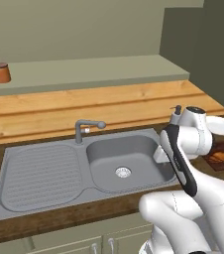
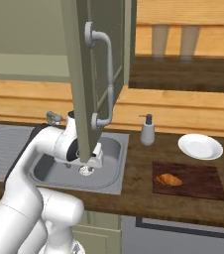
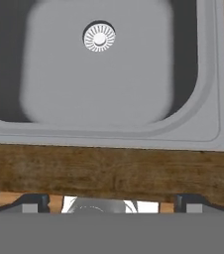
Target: From the different types of pastries on the counter, select a croissant and place it on the cutting board. Then retrieve a jar of jam from the cabinet and place it alongside the croissant on the cutting board.
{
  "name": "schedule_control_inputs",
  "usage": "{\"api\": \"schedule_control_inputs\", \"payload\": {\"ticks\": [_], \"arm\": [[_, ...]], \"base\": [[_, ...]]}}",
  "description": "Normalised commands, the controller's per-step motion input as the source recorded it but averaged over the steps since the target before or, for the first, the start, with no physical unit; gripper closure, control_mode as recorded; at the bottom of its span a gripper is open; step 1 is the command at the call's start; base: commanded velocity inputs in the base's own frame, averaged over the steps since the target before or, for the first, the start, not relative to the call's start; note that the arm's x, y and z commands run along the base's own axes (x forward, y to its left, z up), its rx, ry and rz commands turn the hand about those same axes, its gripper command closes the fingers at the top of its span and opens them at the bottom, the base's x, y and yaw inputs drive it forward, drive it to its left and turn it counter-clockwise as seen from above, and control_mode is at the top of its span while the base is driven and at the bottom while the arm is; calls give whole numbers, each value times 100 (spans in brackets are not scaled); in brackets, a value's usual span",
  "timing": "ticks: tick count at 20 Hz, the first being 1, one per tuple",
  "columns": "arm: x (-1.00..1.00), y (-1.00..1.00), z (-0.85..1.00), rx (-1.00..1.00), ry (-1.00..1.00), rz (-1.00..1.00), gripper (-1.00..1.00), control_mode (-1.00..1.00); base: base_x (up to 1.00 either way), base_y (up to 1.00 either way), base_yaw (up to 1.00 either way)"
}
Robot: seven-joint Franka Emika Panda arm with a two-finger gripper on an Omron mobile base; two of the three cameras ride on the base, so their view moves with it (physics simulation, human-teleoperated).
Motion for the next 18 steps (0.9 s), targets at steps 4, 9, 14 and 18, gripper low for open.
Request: {"api": "schedule_control_inputs", "payload": {"ticks": [4, 9, 14, 18], "arm": [[-24, 75, 0, 1, -6, 0, -100, -100], [-26, 97, 37, 0, -19, -1, -100, -100], [-34, 63, 88, 0, -24, 0, -100, -100], [-53, 57, 92, -1, -23, 0, -100, -100]], "base": [[0, 0, 0], [0, 0, 0], [0, 0, 0], [0, 0, 0]]}}
